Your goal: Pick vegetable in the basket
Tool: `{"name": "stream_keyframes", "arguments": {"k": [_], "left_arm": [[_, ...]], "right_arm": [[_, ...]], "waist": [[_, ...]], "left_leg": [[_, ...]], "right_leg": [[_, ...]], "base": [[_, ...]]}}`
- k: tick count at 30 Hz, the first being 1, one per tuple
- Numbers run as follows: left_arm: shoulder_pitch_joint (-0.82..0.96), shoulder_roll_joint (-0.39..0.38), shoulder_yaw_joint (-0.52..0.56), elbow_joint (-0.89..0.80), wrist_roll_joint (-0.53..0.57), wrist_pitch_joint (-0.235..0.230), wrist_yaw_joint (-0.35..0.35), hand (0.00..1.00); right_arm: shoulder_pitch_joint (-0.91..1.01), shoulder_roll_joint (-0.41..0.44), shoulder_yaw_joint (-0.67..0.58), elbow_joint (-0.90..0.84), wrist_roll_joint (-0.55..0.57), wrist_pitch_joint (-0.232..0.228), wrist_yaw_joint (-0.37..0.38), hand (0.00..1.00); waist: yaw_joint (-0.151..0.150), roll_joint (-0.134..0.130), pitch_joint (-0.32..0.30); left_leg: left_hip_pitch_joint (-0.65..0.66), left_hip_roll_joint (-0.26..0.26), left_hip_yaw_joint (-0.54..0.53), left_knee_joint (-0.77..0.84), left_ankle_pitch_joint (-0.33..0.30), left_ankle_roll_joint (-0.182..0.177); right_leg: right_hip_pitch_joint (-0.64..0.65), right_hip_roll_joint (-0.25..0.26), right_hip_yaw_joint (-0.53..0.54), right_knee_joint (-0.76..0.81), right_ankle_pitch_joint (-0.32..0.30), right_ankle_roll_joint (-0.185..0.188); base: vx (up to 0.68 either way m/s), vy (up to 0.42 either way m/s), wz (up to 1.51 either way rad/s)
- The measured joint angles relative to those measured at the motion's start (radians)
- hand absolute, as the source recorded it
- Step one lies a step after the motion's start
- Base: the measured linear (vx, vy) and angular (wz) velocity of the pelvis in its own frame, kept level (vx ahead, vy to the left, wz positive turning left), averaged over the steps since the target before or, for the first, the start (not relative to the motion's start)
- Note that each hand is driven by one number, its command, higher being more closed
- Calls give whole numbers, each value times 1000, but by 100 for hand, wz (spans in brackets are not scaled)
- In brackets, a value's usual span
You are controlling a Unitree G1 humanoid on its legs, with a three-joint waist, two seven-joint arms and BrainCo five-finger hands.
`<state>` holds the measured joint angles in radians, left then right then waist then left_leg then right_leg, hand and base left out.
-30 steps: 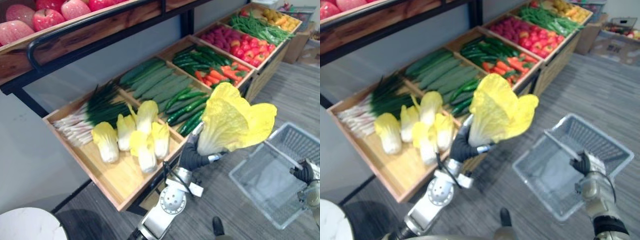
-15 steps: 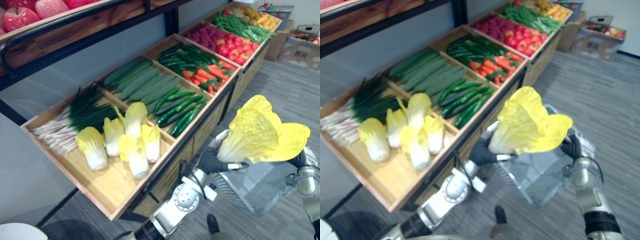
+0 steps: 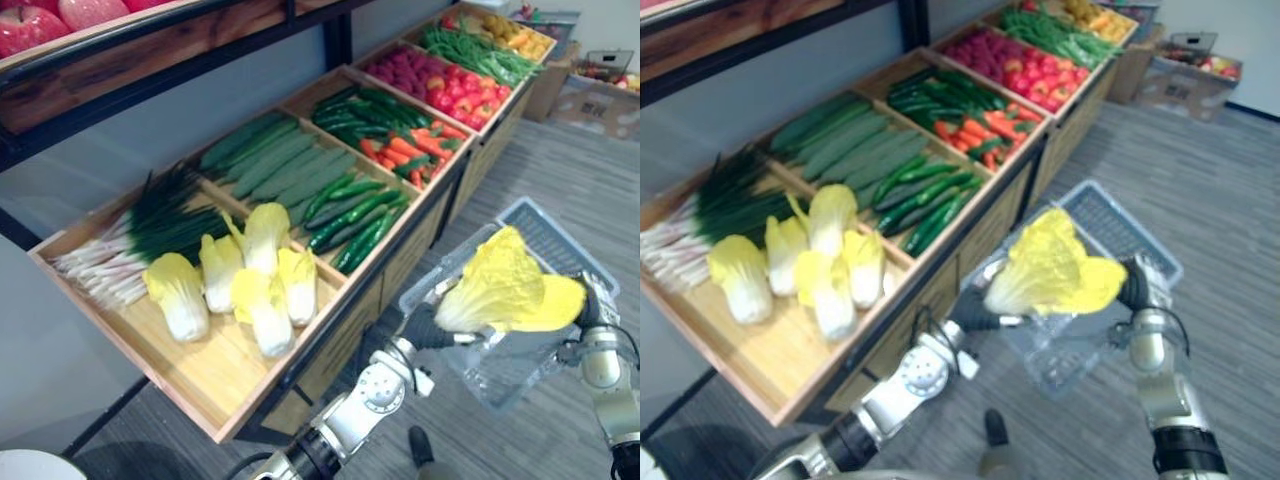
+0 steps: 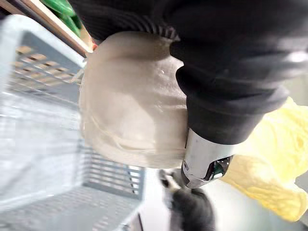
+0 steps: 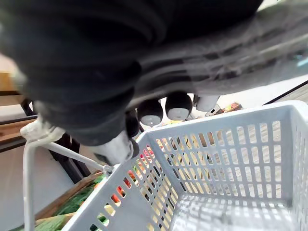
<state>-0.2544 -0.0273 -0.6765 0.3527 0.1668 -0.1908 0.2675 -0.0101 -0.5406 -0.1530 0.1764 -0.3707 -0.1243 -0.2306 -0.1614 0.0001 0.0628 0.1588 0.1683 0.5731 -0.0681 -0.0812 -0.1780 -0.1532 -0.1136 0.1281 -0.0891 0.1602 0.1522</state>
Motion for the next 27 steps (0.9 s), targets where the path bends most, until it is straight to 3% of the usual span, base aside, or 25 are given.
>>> {"name": "stream_keyframes", "arguments": {"k": [3,7,14,18,26,27], "left_arm": [[-21,-12,49,123,49,27,32,100],[-68,-41,57,232,94,32,61,100],[-161,-78,63,374,164,53,120,100],[-195,-99,66,419,167,81,159,100],[-236,-129,63,429,166,86,201,100],[-244,-133,51,429,162,86,200,0]], "right_arm": [[21,16,6,-55,37,-16,3,100],[40,26,7,-88,59,-19,24,100],[69,25,29,-133,79,-29,32,100],[109,15,71,-176,147,-34,39,100],[139,-1,134,-215,227,-68,62,100],[143,-3,140,-217,232,-69,68,100]], "waist": [[-5,-16,10],[-8,-19,12],[-39,-30,18],[-58,-30,19],[-75,-35,26],[-76,-35,26]], "left_leg": [[1,0,14,2,-3,-2],[0,-3,21,2,-10,-1],[1,5,24,35,-45,-6],[0,6,28,61,-71,-6],[-18,22,41,107,-106,-10],[-18,22,42,108,-106,-10]], "right_leg": [[-8,4,16,0,0,0],[-20,7,31,2,0,0],[-35,22,75,3,1,1],[-39,23,95,3,2,3],[-54,24,115,6,5,7],[-54,23,116,6,5,7]], "base": [[-24,-67,-12],[-4,-51,-12],[8,-68,-20],[-17,-60,-13],[-42,-78,-9],[-19,-51,-3]]}}
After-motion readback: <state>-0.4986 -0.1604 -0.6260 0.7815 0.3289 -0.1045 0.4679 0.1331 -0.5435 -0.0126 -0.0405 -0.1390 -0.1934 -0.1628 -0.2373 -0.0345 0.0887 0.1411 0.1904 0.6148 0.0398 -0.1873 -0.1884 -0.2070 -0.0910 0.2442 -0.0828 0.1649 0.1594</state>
